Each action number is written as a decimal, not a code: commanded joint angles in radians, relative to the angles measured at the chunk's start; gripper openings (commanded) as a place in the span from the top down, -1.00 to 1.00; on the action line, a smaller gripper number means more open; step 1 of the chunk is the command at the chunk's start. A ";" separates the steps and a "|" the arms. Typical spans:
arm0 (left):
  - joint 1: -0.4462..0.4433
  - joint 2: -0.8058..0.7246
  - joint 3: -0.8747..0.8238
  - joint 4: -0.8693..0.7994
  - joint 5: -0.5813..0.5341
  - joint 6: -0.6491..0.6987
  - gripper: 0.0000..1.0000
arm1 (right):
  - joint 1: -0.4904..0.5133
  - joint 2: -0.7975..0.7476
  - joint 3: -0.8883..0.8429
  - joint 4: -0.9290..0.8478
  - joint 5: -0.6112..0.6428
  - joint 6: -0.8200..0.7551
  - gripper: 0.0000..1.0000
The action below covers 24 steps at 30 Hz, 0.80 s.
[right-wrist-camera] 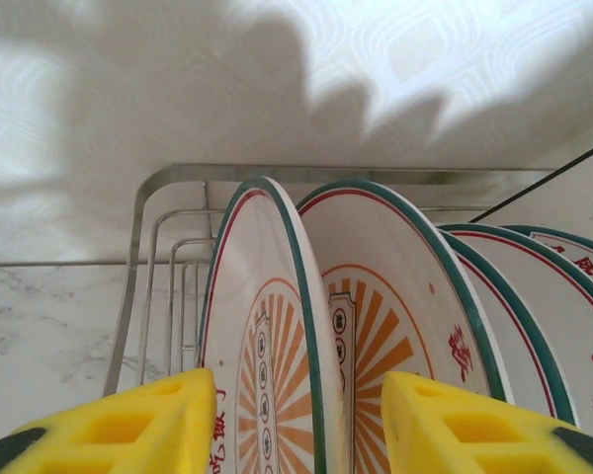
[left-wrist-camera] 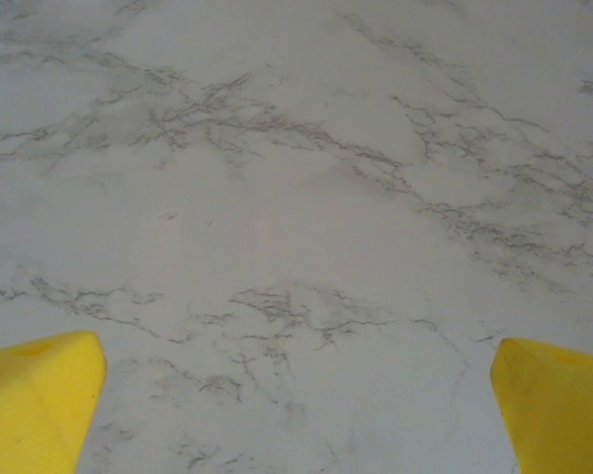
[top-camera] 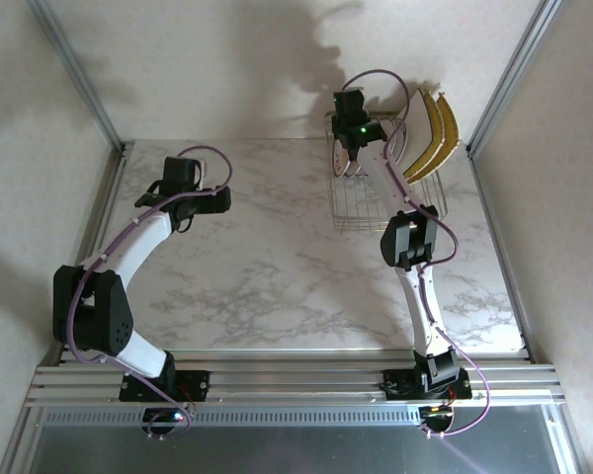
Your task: Unload the plates from the dish rack
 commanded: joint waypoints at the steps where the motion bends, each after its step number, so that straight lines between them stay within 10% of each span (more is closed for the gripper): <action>1: -0.006 -0.038 0.001 -0.029 -0.014 0.016 -0.99 | 0.000 0.046 0.041 0.005 0.028 0.021 0.13; 17: -0.006 -0.020 0.017 -0.034 -0.006 0.009 -0.99 | 0.004 0.046 0.060 0.004 0.031 0.013 0.97; 24: -0.006 -0.013 0.016 -0.029 -0.011 0.004 -0.99 | 0.015 -0.007 0.039 0.006 0.001 -0.004 1.00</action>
